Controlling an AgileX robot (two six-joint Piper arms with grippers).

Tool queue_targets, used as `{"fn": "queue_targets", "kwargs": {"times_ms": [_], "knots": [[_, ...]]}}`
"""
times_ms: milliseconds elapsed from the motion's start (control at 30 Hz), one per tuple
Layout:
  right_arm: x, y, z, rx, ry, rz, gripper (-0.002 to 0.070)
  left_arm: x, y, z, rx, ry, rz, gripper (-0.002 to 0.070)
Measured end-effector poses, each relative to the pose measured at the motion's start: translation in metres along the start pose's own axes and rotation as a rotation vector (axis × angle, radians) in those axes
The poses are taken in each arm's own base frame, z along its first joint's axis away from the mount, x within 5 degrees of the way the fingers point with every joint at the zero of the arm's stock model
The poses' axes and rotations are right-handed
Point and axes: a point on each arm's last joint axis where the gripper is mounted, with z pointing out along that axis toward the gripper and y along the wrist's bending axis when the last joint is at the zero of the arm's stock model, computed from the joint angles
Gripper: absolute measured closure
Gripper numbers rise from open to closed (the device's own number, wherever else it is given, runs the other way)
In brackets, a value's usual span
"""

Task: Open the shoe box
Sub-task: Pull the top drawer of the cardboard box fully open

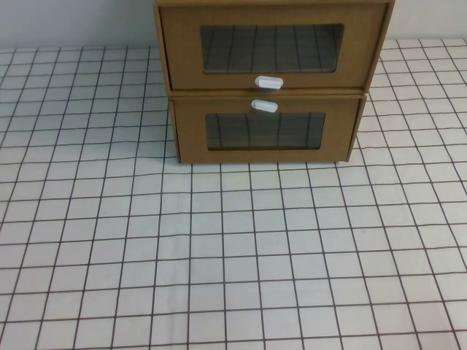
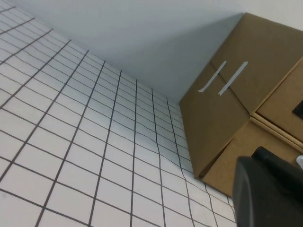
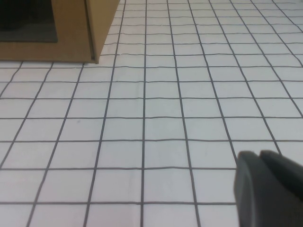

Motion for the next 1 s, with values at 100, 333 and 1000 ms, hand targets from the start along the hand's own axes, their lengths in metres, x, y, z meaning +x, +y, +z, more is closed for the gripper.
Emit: {"fn": "queue_targets", "kwargs": {"times_ms": [100, 333, 1000], "knots": [[0.000, 0.000, 0.000, 0.000, 0.000, 0.000, 0.0690, 0.000, 0.000, 0.000, 0.002, 0.000, -0.016, 0.0678], [0.000, 0.000, 0.000, 0.000, 0.000, 0.000, 0.0690, -0.010, -0.018, 0.001, 0.018, 0.181, -0.009, 0.0678], [0.000, 0.000, 0.000, 0.000, 0.000, 0.000, 0.0690, -0.196, -0.159, 0.186, 0.367, 0.567, 0.508, 0.0678]]}}
